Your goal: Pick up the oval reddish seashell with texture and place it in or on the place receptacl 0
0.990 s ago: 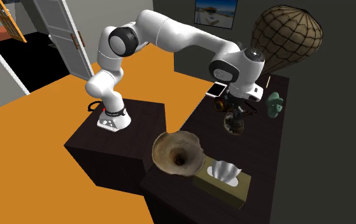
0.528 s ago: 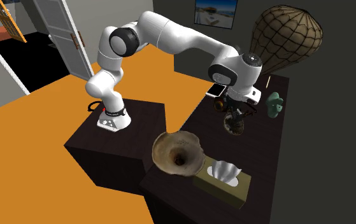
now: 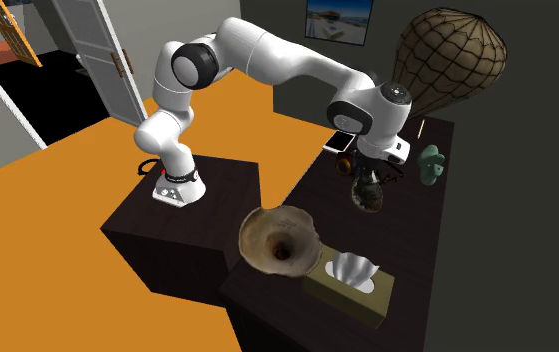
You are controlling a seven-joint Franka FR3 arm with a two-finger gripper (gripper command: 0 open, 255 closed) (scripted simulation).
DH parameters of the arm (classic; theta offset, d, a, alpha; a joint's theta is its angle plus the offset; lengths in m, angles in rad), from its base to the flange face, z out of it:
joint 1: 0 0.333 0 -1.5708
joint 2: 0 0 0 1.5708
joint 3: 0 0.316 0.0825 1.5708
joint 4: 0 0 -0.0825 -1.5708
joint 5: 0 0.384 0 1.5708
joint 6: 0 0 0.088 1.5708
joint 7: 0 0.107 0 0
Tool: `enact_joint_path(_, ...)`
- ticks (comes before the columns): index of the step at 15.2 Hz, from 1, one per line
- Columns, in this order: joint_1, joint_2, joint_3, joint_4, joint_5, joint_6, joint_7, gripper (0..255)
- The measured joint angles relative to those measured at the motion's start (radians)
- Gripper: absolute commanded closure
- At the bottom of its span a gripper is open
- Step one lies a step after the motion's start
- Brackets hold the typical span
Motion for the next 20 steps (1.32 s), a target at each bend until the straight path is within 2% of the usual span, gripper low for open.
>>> enact_joint_path(7,0.000,-0.005,-0.001,0.006,-0.001,-0.012,0.002,255)
enact_joint_path(20,-0.006,-0.029,-0.004,0.143,-0.013,-0.169,0.037,255)
